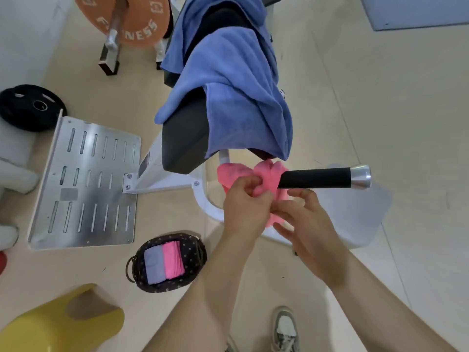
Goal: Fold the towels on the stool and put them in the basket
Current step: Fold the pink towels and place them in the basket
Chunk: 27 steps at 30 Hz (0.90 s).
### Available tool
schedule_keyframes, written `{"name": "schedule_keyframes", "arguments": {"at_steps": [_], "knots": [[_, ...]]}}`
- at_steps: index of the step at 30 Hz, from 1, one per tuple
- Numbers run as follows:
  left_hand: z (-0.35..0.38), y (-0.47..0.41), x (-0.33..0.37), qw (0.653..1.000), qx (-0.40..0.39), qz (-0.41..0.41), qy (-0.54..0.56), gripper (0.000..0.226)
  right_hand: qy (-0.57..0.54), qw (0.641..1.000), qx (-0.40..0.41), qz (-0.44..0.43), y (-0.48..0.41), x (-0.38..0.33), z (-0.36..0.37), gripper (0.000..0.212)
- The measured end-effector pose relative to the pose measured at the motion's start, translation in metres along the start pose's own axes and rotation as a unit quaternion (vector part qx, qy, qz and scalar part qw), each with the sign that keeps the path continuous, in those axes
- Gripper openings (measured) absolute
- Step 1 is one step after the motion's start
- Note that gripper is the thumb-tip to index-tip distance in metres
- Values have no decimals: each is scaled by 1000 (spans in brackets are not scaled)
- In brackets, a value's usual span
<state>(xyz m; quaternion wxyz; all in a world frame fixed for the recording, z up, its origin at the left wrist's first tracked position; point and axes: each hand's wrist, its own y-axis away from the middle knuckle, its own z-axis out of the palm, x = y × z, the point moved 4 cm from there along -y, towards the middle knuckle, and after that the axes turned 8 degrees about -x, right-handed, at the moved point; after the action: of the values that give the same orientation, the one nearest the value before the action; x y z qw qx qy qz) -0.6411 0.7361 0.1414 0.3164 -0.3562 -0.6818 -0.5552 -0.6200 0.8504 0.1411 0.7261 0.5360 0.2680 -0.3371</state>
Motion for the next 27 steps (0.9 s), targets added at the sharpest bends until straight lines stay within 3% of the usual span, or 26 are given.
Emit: {"name": "schedule_keyframes", "arguments": {"at_steps": [3,6,9,13,15,18,20,24,25,27], "knots": [[-12,13,5,993,-82,-51,75,20,80,996,-38,5,9,-14,0,31],[-29,35,6,972,-130,-94,169,23,234,966,8,-110,19,-40,2,29],[-41,61,12,960,-233,-45,147,18,401,882,-93,-230,30,-66,24,43],[-64,87,14,962,-267,3,55,29,603,730,-250,-200,50,-78,58,26],[-79,102,15,965,-258,12,51,27,619,692,-310,-205,61,-77,75,27],[-104,128,13,962,-235,21,135,21,601,694,-385,-90,66,-73,94,25],[-129,140,4,973,-175,42,144,19,567,703,-429,-17,65,-59,109,14],[-198,164,-36,995,29,82,57,27,381,829,-402,79,59,-4,150,18],[-215,172,-49,993,70,89,16,33,349,851,-382,91,59,13,162,15],[-249,193,-76,987,127,90,-47,38,356,858,-359,85,63,43,191,13]]}}
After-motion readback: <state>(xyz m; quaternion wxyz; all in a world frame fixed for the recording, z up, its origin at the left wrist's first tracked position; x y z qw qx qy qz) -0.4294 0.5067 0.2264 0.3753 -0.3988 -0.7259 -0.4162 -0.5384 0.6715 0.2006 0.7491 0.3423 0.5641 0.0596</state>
